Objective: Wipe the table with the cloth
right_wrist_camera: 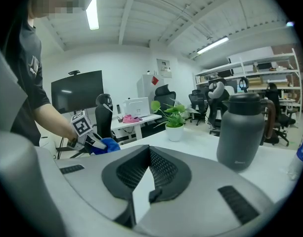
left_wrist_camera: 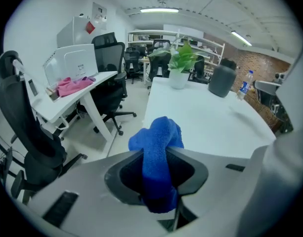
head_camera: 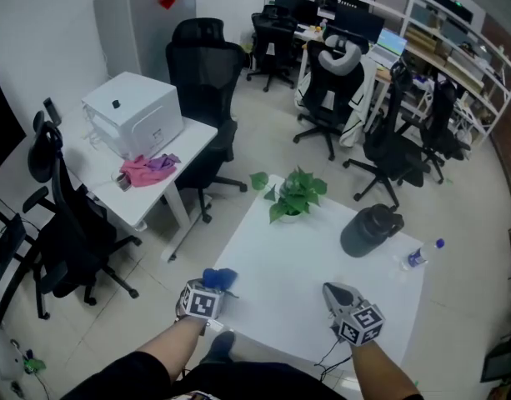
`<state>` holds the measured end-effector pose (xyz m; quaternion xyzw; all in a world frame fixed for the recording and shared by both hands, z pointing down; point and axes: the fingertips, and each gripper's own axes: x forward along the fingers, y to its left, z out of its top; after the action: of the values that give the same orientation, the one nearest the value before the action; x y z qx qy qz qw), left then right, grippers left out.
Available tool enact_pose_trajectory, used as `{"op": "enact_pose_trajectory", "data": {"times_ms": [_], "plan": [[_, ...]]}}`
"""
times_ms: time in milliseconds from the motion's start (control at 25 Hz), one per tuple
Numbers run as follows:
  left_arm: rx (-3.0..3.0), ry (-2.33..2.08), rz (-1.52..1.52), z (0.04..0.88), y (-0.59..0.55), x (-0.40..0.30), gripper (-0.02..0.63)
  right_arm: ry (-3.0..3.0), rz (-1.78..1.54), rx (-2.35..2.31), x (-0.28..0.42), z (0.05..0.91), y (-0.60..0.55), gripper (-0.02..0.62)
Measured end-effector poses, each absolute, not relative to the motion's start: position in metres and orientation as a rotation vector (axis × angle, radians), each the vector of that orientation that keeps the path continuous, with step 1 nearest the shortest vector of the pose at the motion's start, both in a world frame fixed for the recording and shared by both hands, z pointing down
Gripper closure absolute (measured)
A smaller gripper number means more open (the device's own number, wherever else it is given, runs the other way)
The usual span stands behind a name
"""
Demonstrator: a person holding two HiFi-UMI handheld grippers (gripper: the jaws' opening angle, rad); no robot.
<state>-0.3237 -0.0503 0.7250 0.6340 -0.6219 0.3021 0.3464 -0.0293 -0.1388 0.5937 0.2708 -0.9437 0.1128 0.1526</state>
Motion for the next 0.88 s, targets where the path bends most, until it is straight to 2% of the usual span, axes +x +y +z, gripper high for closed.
{"op": "enact_pose_trajectory", "data": {"times_ms": [160, 560, 880], "plan": [[1.797, -1.539, 0.733, 0.694, -0.085, -0.27, 0.511, -2.705, 0.338, 0.878, 0.003, 0.589, -0.146, 0.592], [2.149, -1.139, 0.581, 0.66, -0.167, -0.085, 0.512, -2.653, 0.382, 1.159, 0.11, 0.584, -0.148, 0.592], [2.284, -0.937, 0.801, 0.678, -0.192, 0.031, 0.515, -2.59, 0.433, 1.295, 0.177, 0.594, -0.128, 0.592]]}}
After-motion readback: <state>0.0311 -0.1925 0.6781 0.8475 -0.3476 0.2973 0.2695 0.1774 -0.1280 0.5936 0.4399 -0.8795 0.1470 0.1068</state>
